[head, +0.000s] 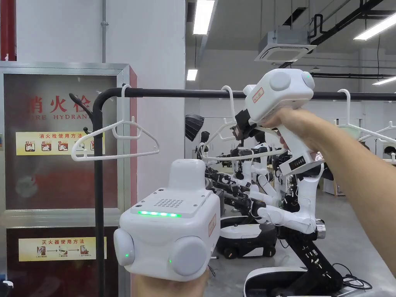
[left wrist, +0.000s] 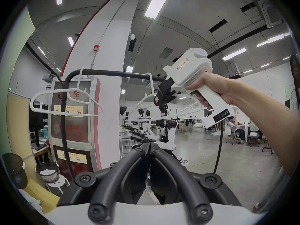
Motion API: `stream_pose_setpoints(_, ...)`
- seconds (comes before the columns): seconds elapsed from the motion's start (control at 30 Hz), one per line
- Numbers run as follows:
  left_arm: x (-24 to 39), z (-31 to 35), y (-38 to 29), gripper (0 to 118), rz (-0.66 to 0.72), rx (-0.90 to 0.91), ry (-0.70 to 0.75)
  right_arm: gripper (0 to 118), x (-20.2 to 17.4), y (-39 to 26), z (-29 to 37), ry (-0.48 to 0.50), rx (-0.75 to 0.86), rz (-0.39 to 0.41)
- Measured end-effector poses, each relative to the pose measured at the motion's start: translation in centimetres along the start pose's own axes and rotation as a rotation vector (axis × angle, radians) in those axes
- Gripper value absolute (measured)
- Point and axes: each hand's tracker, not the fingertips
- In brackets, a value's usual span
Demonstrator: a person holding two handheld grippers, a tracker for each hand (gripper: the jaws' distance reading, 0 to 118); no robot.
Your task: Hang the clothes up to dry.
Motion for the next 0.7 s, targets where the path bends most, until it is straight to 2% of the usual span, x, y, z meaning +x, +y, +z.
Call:
stream_pose_setpoints(0.07, -0.3, 0.2, 0.0, 3, 0.018, -0.005, -0.010, 7, 0.2, -0.1, 0.2, -0.020, 0.029, -0.099)
stream_pose_setpoints(0.1, -0.5, 0.3, 0.0, 3, 0.022, 0.000, -0.012, 7, 0.3, -0.5, 0.5, -0.032, 0.079, -0.086)
stream_pose_setpoints(0.23, -0.7, 0.4, 0.0, 3, 0.012, -0.001, 0.006, 6, 0.3, -1.3, 0.8, -0.013, 0.075, -0.078)
stream_pose_setpoints(0.33, -1.2, 0.4, 0.0, 3, 0.028, -0.005, 0.001, 6, -0.2, -2.1, 1.9, -0.054, 0.173, -0.081)
stream_pose_setpoints(0.43, -1.4, 0.6, -0.1, 3, 0.033, -0.006, 0.007, 6, 0.0, -2.1, 2.2, -0.033, 0.159, -0.087)
stream_pose_setpoints(0.5, -1.6, 0.6, -0.2, 3, 0.027, -0.010, 0.010, 6, -0.5, -2.5, 2.8, -0.033, 0.206, -0.057)
stream_pose_setpoints(0.6, -2.2, 0.9, -0.4, 3, 0.040, -0.007, 0.016, 6, -0.8, -3.5, 3.6, -0.013, 0.219, -0.093)
stream_pose_setpoints(0.7, -2.8, 1.0, -0.6, 3, 0.047, -0.011, 0.026, 6, -1.9, -5.9, 3.6, -0.018, 0.218, -0.065)
